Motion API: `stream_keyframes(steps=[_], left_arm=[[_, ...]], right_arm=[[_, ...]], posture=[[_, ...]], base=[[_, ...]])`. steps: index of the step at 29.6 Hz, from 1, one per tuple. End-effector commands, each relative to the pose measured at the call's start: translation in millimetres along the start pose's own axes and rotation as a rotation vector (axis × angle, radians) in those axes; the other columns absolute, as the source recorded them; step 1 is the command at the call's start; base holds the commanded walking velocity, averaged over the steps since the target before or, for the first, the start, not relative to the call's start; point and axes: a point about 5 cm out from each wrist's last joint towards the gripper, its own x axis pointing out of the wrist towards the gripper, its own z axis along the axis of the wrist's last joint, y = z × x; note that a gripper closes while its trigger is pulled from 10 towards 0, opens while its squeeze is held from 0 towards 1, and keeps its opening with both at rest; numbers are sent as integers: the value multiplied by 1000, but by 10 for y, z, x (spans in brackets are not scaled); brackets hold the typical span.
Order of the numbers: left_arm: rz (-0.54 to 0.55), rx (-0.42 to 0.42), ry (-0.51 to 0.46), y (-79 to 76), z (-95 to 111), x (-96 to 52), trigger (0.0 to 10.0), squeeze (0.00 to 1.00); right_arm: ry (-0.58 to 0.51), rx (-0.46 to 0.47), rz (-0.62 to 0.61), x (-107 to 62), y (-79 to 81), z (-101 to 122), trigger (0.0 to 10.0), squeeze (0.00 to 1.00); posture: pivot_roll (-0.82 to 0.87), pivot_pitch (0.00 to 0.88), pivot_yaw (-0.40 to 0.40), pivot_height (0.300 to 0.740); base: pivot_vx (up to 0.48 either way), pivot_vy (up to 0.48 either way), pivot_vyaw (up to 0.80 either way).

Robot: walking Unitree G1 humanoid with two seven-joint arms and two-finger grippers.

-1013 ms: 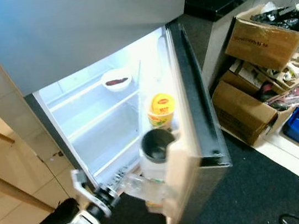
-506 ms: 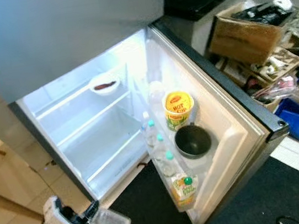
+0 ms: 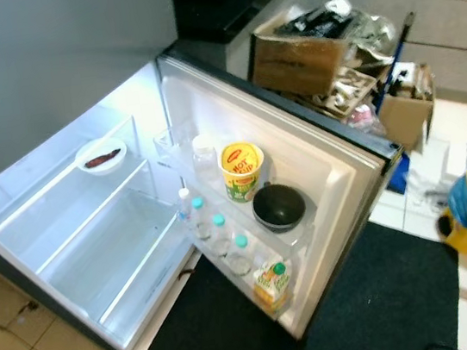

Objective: Restocking fridge

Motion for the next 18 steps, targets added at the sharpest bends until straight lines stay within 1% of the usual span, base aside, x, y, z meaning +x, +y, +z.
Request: stream_keyframes(steps=[1, 4, 9, 10, 13, 14, 15, 16, 17, 18], left_arm=[[22, 10, 61, 41, -157, -48, 10000, 0], [6, 34, 56, -6, -118, -16, 10000, 0], [0, 61, 51, -42, -71, 14, 10000, 0], [-2, 66, 48, -51, -52, 23, 10000, 0], [-1, 66, 49, -51, -52, 23, 10000, 0], [0, 69, 52, -49, -57, 21, 10000, 0], [1, 74, 57, -48, -67, 19, 10000, 0], [1, 74, 57, -48, -67, 19, 10000, 0], [0, 78, 60, -50, -75, 18, 10000, 0], [-3, 83, 64, -54, -86, 17, 10000, 0]], right_arm=[[31, -3, -9, -13, -36, -87, 10000, 0], [37, -11, -2, -11, -22, -102, 10000, 0], [42, -24, 6, -11, -14, -109, 10000, 0], [46, -42, 13, -10, -8, -110, 10000, 0], [49, -56, 17, -10, -4, -111, 10000, 0], [51, -76, 26, -8, 10, -115, 10000, 0], [49, -128, 48, -3, 47, -110, 10000, 0], [49, -128, 48, -3, 47, -110, 10000, 0], [45, -185, 83, 4, 98, -103, 10000, 0], [31, -224, 155, 12, 193, -79, 10000, 0]], posture=[[-46, 103, 2, 740], [-45, 102, 2, 740], [-46, 101, 2, 740], [-48, 97, 3, 740], [-49, 95, 3, 740], [-49, 95, 3, 740], [-49, 92, 2, 740], [-49, 92, 2, 740], [-49, 92, 2, 740], [-48, 91, 0, 740]], base=[[0, 0, -788], [0, 0, -788], [0, 0, -788], [0, 0, -788], [0, 0, -788], [0, 0, -788], [0, 0, -788], [0, 0, -788], [0, 0, 0], [0, 0, 0]])
